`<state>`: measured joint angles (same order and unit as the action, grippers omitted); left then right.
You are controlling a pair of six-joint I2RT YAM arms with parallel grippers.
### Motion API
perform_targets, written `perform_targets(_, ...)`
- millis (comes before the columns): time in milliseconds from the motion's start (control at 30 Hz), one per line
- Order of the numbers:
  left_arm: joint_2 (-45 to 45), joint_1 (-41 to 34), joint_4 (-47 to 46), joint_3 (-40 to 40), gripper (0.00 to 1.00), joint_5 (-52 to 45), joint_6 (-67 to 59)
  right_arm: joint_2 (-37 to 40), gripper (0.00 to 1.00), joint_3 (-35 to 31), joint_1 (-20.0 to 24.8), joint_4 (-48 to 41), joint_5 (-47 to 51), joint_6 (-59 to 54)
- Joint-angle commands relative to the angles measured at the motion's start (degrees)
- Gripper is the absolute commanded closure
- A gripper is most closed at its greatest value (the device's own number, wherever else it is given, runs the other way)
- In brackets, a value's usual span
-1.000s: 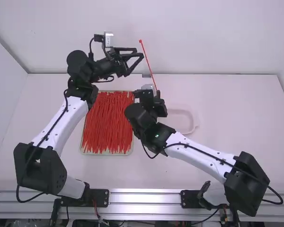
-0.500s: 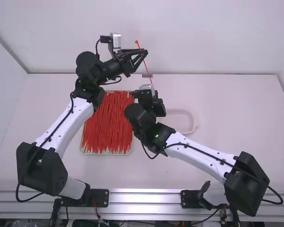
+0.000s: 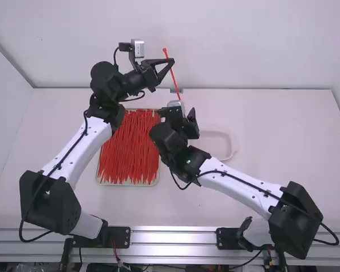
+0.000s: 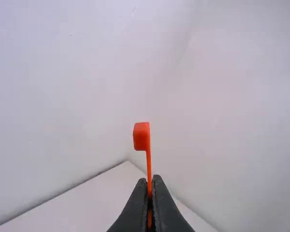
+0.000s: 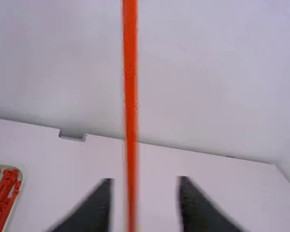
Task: Fasten the cable tie
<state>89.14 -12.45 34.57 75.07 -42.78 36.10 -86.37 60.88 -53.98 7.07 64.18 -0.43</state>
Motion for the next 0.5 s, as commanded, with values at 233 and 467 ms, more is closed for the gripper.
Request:
perform_targets(233, -1.4, 4.8, -4.4, 1.5, 0.98, -1.0, -3.9, 1.4, 0.01, 1.8, 2.2, 1.7, -16.0, -5.4)
perform_targets(467, -1.4, 8.5, -5.3, 1.5, 0.98, -5.9, -4.9, 7.1, 0.01, 1.8, 6.4, 0.5, -34.2, -7.6)
